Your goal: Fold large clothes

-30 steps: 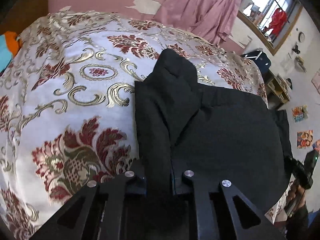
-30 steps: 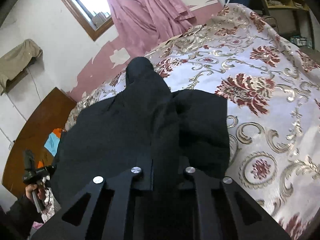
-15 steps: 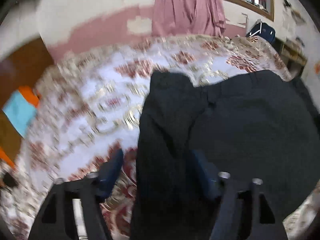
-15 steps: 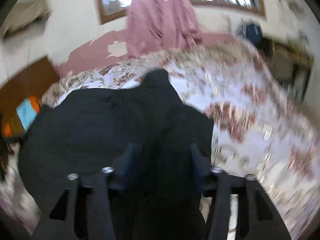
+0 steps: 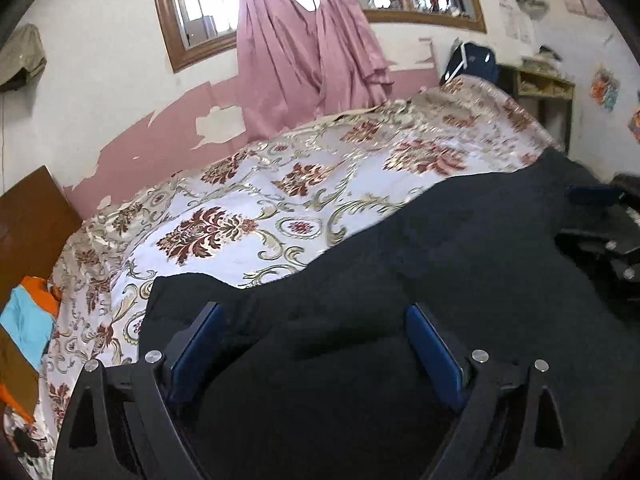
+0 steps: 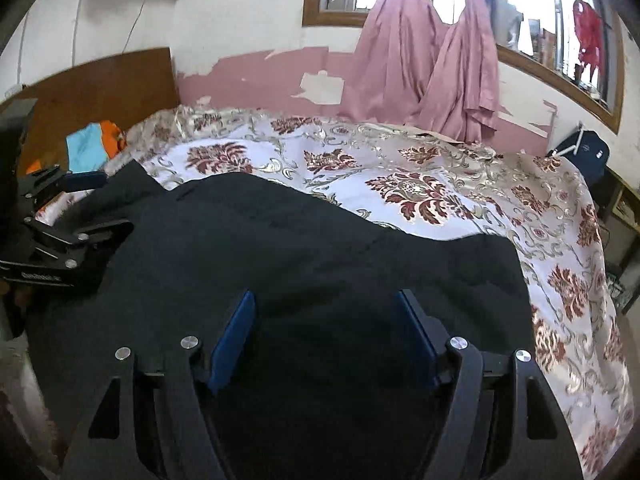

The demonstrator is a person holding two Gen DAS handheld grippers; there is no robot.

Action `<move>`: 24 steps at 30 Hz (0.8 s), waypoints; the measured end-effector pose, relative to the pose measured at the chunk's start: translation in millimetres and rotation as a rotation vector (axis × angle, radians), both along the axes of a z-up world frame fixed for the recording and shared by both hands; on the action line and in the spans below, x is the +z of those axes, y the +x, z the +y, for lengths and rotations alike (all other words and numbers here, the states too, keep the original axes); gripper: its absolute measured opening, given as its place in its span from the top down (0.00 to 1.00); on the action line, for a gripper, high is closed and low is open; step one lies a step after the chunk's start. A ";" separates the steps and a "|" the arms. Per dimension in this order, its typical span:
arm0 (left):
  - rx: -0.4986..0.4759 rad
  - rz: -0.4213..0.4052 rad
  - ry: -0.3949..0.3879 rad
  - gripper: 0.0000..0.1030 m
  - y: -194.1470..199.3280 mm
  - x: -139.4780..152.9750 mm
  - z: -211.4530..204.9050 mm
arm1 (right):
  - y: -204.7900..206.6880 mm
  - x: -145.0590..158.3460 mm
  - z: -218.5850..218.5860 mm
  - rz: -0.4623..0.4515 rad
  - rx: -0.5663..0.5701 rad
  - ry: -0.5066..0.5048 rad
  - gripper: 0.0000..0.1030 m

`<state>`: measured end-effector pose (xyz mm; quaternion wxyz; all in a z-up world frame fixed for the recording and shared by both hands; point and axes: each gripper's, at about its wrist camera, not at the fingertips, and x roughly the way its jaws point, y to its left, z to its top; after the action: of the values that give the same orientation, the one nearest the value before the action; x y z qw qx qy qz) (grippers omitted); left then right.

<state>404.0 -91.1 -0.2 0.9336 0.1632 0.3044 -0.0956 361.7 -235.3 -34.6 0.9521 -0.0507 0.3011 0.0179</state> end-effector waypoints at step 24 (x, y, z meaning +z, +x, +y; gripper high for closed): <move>0.134 0.274 -0.455 0.00 93.7 -77.1 68.7 | 68.5 -82.7 -85.0 0.083 -0.121 0.416 0.28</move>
<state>497.7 -22.4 -77.3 0.9006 -0.0858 0.4085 -0.1209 430.2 -320.3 -117.3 0.9281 0.1660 0.3323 0.0247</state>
